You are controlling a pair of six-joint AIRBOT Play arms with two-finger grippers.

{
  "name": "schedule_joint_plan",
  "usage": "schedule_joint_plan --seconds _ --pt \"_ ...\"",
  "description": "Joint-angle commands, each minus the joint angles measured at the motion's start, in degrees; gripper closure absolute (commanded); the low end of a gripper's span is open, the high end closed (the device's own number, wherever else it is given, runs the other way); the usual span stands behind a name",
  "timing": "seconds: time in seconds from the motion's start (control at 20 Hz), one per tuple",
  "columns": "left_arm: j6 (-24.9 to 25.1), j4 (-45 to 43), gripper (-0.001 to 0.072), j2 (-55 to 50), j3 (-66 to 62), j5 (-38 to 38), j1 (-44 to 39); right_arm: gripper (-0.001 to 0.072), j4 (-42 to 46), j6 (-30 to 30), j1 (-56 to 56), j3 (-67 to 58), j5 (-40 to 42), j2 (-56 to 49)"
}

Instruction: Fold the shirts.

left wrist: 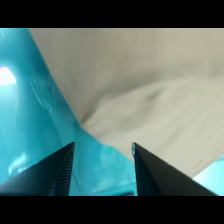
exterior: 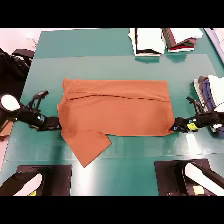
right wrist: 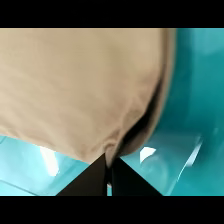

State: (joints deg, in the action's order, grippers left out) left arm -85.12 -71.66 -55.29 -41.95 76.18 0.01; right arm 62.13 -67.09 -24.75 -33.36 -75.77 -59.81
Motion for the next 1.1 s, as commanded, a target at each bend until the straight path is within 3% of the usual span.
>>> schedule_joint_plan --seconds 0.0,0.5,0.55,0.65,0.85,1.05 --pt "-1.5 3.0 0.027 0.1 7.4 0.0 0.0 0.0695 -0.6 0.5 2.3 0.1 0.8 6.1" --pt "0.2 19.2 0.0272 0.1 18.6 -16.2 0.0 0.0695 -1.0 0.5 2.3 0.1 0.4 7.4" --pt "1.4 21.8 0.0296 0.1 18.6 -15.5 0.0 0.0695 -1.0 0.4 2.3 0.1 0.3 7.4" --pt "6.6 25.4 0.0689 0.1 18.5 -13.0 0.0 0.0695 -1.0 0.1 2.3 -0.5 -0.2 7.4" --pt "6.7 21.3 0.0688 3.6 17.1 -7.3 0.0 0.0695 -0.3 0.1 2.3 -8.4 -5.5 7.4" --pt "-0.9 11.0 0.0687 19.5 17.1 1.6 0.0 0.0695 5.0 -1.0 2.3 -14.1 -15.3 7.4"
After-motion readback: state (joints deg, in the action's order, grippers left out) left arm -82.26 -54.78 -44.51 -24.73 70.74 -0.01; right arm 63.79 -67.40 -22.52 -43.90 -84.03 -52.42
